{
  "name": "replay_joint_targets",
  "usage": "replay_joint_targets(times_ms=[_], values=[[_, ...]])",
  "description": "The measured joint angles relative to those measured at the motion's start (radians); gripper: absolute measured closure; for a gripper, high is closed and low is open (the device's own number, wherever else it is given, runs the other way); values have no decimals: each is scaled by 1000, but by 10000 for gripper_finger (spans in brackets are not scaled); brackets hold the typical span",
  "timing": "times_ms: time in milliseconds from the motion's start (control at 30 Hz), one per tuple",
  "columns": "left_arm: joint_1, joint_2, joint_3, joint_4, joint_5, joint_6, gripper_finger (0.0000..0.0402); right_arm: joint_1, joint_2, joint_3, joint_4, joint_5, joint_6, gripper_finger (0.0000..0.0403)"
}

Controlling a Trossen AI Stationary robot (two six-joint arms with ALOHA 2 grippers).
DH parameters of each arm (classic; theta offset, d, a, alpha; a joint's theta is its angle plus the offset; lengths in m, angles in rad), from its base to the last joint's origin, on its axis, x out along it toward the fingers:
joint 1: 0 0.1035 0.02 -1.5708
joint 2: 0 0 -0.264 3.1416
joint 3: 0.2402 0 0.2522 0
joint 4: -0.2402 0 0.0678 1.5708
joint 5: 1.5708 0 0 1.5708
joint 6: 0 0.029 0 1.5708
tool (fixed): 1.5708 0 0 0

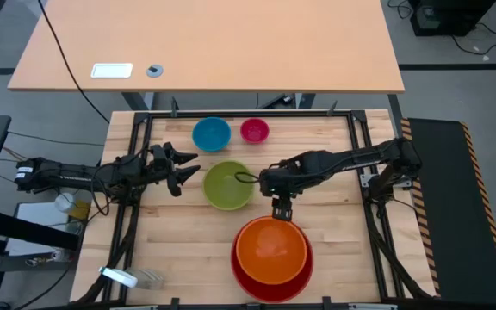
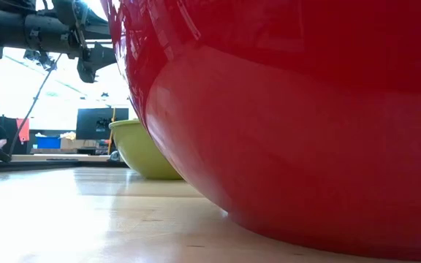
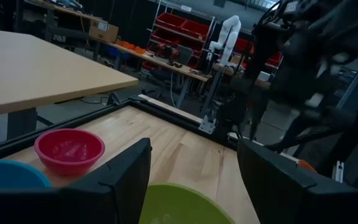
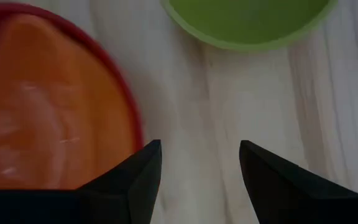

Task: Nest bowls inside each other
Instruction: Stack the orange bowl on top of the red bowl

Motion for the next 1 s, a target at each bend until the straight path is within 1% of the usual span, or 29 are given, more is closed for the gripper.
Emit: replay_joint_targets(times_ms=[100, 233, 333, 433, 533, 633, 767, 867, 1000], values=[[0, 0, 0, -11, 22, 0, 159, -10, 37, -14, 23, -60, -25, 185], [0, 0, 0, -19, 23, 14, 159, -5, 63, -13, 27, -71, -31, 186], [0, 0, 0, -20, 23, 25, 159, -7, 60, -5, -18, -90, -20, 186], [0, 0, 0, -20, 23, 25, 159, -9, 13, 37, -59, -62, -17, 186], [0, 0, 0, -20, 24, 24, 159, 14, -36, 46, -46, -52, -73, 186], [0, 0, 0, -18, 24, 25, 159, 53, -32, 40, -27, -67, -127, 186], [3, 0, 0, -13, 24, 26, 159, 86, -21, -10, 21, -79, -163, 186], [3, 0, 0, -13, 24, 27, 159, 87, -21, -48, 72, -66, -169, 186], [3, 0, 0, -11, 24, 26, 159, 76, -20, -67, 70, -44, -161, 186]])
